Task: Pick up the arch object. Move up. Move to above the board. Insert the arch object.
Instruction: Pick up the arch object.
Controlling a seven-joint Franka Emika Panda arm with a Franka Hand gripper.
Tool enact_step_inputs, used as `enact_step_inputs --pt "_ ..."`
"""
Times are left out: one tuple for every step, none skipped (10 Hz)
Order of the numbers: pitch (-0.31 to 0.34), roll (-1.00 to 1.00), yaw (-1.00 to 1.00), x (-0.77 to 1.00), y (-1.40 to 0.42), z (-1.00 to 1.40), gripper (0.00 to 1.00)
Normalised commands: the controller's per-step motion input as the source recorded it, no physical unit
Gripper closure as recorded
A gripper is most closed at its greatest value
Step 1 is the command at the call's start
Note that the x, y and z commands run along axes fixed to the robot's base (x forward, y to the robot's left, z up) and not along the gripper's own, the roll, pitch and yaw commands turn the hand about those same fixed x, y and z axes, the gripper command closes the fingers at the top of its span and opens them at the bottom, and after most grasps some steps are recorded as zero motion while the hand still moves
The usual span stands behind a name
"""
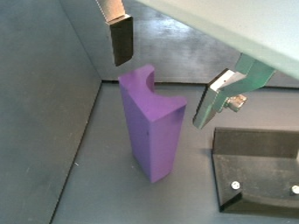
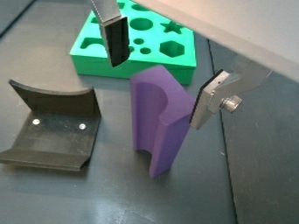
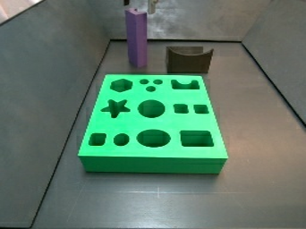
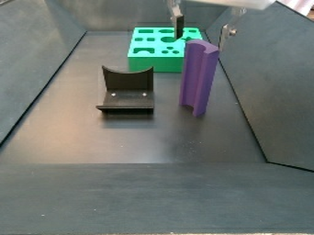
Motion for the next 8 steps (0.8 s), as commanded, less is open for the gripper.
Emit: enact_step_inputs --pt "0.000 0.08 -0.16 0.00 0.00 -0.35 0.00" --pt "0.000 0.06 -0.12 0.00 0.00 -0.36 0.00" --pt "0.000 0.00 -0.09 0.02 0.04 -0.29 0.00" --pt "-0.023 0.00 -0.12 0.00 0.03 -0.20 0.00" --pt "0.000 -0.01 0.00 0.00 0.00 0.00 0.00" --pt "0.000 0.00 0.00 0.00 0.00 0.00 1.00" --pt "0.000 0.00 0.00 0.00 0.00 0.00 1.00" --pt "0.000 0.00 0.00 0.00 0.00 0.00 1.00"
